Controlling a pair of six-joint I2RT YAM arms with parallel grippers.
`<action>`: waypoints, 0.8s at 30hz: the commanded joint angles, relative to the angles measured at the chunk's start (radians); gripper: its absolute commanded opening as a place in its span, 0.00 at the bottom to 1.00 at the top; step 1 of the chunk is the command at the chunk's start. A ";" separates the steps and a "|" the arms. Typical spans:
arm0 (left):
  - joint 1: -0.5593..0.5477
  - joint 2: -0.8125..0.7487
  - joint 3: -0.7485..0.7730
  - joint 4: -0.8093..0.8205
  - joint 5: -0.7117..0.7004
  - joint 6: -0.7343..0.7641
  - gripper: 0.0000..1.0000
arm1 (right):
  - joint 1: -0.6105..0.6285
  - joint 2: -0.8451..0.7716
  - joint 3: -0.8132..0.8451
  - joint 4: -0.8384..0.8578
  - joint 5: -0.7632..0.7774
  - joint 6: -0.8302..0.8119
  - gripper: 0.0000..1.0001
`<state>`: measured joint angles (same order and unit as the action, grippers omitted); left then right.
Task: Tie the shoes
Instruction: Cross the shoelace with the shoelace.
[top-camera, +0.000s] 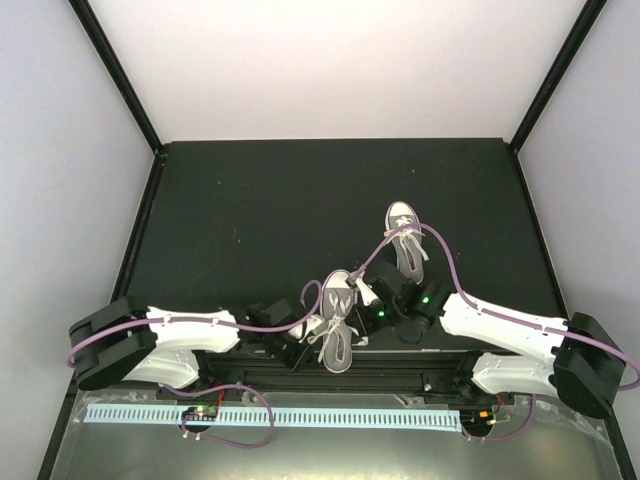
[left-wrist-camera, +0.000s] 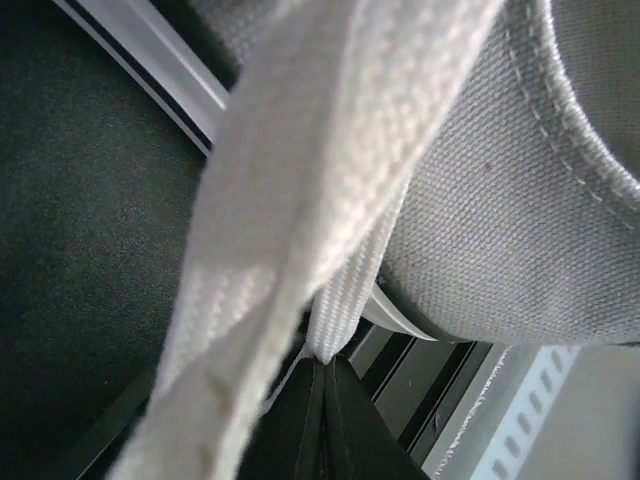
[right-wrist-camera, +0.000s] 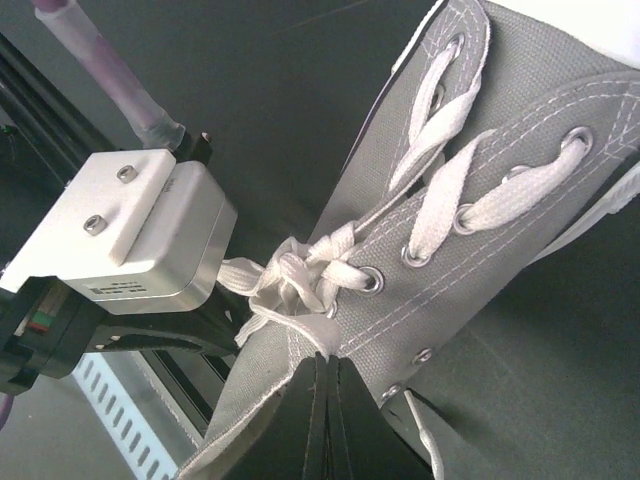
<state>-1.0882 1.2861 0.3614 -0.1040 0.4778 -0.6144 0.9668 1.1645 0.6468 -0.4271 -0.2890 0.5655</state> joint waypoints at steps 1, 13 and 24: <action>-0.052 0.003 0.006 -0.102 0.102 -0.020 0.02 | -0.005 -0.026 0.021 -0.024 0.027 0.003 0.02; 0.064 -0.213 0.205 -0.297 0.009 0.055 0.53 | -0.005 -0.083 0.008 -0.060 0.038 0.005 0.02; 0.299 -0.102 0.240 -0.127 0.062 0.063 0.41 | -0.005 -0.051 0.018 0.000 -0.039 -0.026 0.02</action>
<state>-0.8253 1.1511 0.5735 -0.3023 0.5037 -0.5564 0.9668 1.0996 0.6483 -0.4698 -0.2836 0.5587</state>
